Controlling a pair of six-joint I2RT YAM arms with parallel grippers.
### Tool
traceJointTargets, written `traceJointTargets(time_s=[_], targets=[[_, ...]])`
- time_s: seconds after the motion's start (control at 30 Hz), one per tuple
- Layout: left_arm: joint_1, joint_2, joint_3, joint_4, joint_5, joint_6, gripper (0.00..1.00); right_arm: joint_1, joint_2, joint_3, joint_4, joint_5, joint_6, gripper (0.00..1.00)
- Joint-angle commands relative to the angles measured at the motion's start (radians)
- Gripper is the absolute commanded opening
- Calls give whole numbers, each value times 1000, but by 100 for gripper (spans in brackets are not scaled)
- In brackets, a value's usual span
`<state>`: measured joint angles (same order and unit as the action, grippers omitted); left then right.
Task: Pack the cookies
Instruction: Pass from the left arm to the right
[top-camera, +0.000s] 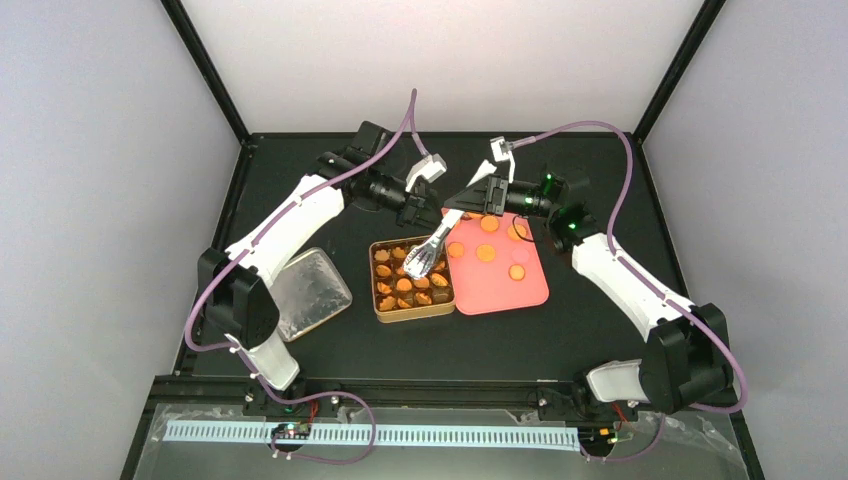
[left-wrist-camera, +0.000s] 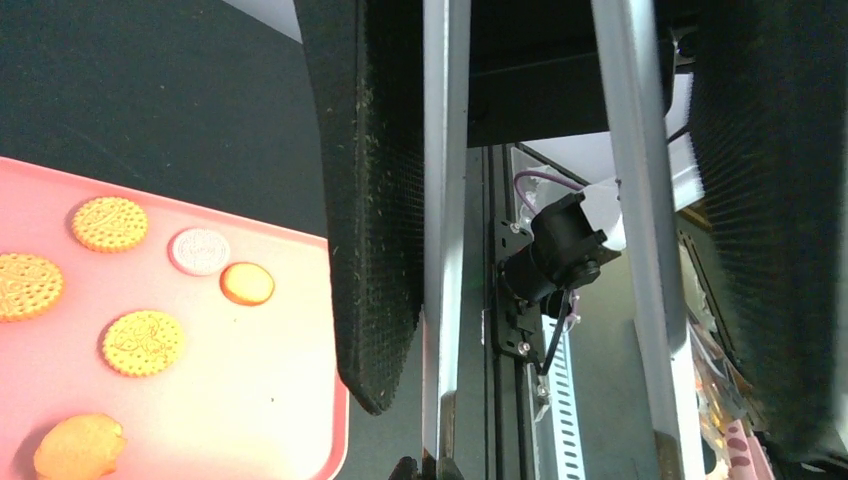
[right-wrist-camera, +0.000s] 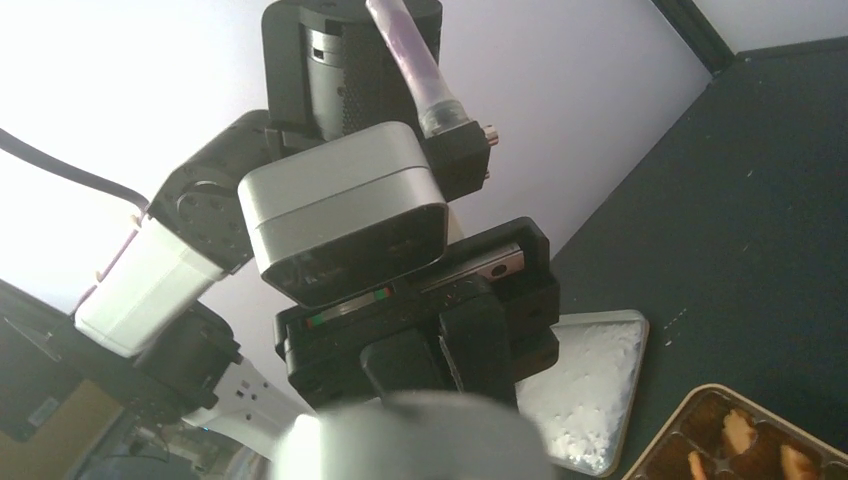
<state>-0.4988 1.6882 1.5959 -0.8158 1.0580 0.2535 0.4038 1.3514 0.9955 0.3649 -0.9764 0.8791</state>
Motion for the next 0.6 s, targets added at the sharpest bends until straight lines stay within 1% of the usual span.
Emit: traceJointTargets(time_s=[0.0, 0.07, 0.2, 0.27, 0.37, 0.43, 0.57], targets=[[2, -35, 30, 0, 24, 16, 2, 2, -22, 19, -12, -30, -21, 49], [3, -36, 33, -4, 20, 20, 2, 3, -20, 25, -15, -26, -21, 44], [4, -37, 37, -17, 8, 30, 2, 1, -24, 43, -56, -24, -48, 41], [4, -36, 36, -21, -1, 35, 2, -3, -27, 55, -83, -23, -66, 36], [4, -35, 35, -30, -9, 42, 2, -10, -41, 73, -121, -7, -99, 35], [6, -35, 36, -34, -15, 44, 5, -14, -55, 80, -144, 9, -123, 35], [5, -38, 43, -41, -53, 46, 20, -16, -86, 107, -220, 58, -192, 35]])
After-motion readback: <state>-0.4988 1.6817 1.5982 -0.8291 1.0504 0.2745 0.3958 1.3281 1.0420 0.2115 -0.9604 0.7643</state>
